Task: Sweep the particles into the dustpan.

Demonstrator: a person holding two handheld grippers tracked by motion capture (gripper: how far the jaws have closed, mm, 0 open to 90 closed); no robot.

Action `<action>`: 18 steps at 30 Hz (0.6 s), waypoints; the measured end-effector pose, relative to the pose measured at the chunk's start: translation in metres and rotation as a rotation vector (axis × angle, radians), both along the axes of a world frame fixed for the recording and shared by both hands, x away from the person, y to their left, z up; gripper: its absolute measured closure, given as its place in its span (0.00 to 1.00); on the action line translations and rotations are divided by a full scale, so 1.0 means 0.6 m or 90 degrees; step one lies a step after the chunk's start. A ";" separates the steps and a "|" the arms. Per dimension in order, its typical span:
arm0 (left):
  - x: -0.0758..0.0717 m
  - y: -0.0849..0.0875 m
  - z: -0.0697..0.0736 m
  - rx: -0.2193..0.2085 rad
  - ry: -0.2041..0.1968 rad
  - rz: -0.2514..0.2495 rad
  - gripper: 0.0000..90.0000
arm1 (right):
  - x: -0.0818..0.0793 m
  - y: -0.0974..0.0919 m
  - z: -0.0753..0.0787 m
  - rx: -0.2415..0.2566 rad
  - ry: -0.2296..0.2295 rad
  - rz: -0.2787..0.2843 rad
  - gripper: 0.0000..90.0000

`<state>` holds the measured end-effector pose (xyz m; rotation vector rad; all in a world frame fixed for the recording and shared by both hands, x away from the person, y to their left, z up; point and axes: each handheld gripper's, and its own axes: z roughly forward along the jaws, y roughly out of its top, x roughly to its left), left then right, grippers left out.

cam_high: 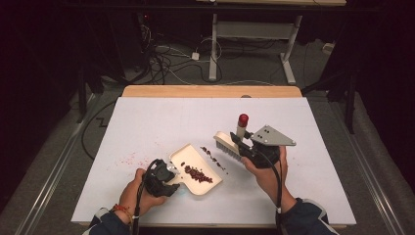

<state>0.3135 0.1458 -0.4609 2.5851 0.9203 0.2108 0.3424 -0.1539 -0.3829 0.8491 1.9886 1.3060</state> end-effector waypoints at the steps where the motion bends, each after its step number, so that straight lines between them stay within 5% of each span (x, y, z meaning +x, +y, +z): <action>1: 0.001 0.001 0.000 0.000 0.003 0.001 0.71 | 0.004 -0.005 -0.005 -0.007 -0.003 -0.012 0.78; 5: 0.007 0.002 -0.003 -0.005 0.011 0.004 0.71 | 0.027 -0.011 -0.018 0.001 0.007 -0.041 0.78; 9: 0.012 0.003 -0.002 -0.010 0.020 0.004 0.71 | 0.047 0.011 -0.024 -0.014 -0.012 -0.037 0.78; 14: 0.016 0.003 -0.002 -0.008 0.029 0.003 0.71 | 0.072 0.044 -0.035 0.003 -0.002 -0.018 0.78; 18: 0.018 0.000 -0.003 -0.001 0.030 0.000 0.71 | 0.065 0.070 -0.041 0.003 -0.003 0.017 0.78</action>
